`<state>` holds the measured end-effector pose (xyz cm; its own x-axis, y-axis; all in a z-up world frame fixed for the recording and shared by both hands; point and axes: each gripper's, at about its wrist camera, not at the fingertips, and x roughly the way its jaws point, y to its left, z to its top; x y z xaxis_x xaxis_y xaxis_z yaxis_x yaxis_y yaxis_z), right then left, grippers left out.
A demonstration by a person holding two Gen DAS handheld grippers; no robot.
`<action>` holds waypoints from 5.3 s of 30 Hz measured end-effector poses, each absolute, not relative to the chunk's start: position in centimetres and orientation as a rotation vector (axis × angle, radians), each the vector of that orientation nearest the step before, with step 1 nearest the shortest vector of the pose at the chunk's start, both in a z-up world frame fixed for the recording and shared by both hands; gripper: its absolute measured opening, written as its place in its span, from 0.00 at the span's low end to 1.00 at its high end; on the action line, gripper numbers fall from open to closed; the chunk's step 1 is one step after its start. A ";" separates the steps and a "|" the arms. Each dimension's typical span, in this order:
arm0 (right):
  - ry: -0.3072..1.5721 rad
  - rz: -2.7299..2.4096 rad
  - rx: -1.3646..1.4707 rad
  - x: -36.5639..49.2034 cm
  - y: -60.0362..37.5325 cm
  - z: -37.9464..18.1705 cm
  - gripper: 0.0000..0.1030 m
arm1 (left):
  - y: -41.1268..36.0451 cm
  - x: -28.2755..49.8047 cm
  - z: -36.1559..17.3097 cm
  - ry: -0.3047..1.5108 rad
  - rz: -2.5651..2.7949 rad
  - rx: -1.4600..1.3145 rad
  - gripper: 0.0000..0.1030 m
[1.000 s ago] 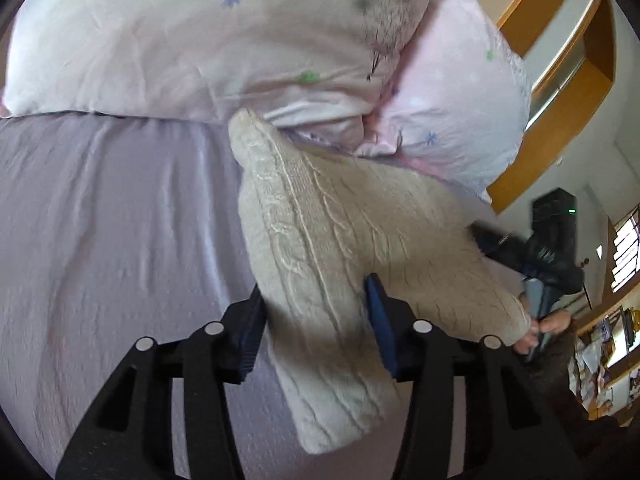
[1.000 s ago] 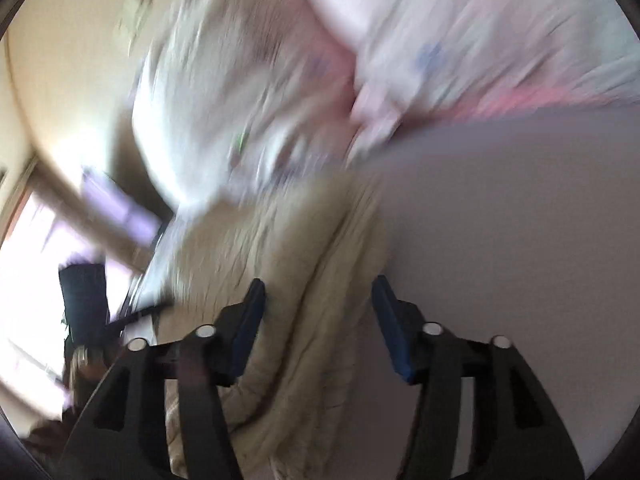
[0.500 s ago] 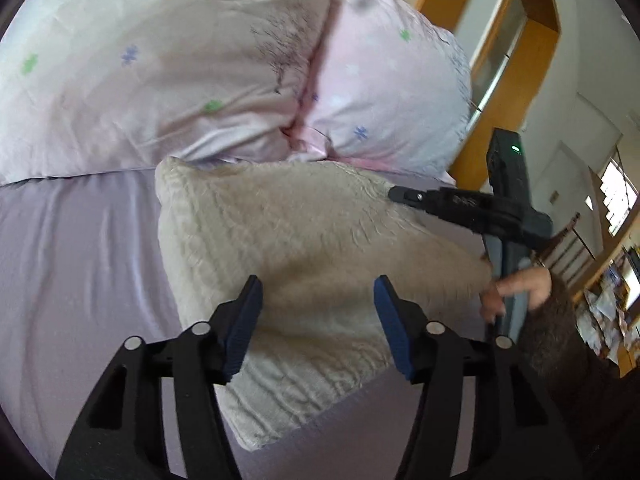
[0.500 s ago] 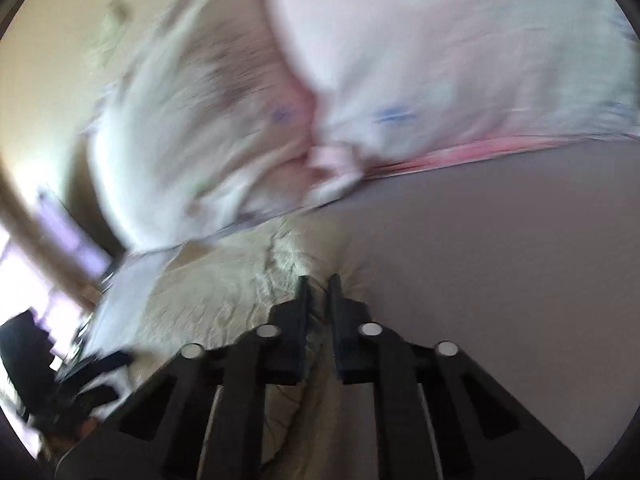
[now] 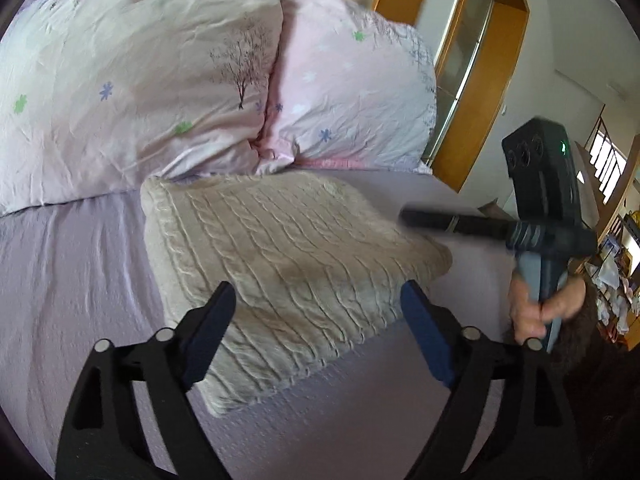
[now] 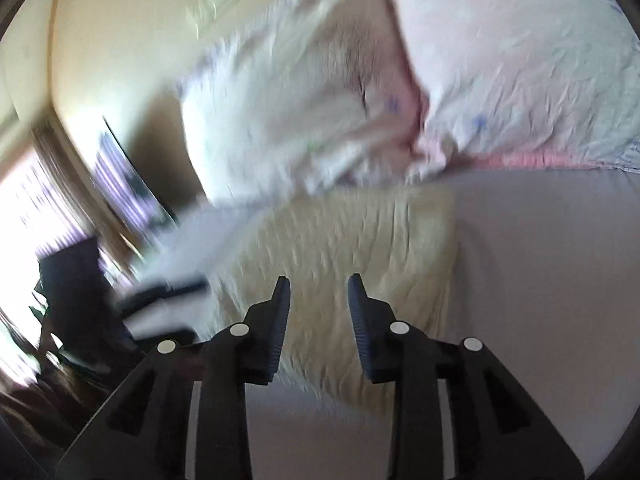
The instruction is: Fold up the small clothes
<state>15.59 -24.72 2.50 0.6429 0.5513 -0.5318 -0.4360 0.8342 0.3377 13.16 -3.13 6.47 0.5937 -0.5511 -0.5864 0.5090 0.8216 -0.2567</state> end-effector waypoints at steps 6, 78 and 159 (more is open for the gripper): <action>0.755 0.448 0.197 14.8 -25.5 -0.2 0.32 | -2.4 12.1 5.0 0.795 -0.559 -0.099 0.82; 0.807 0.097 -0.025 10.1 -22.1 -3.8 0.99 | -3.4 10.6 0.4 1.042 -0.044 0.039 0.98; 0.806 0.091 -0.022 10.1 -22.0 -3.8 0.99 | -3.3 10.6 0.5 1.025 -0.038 0.038 0.98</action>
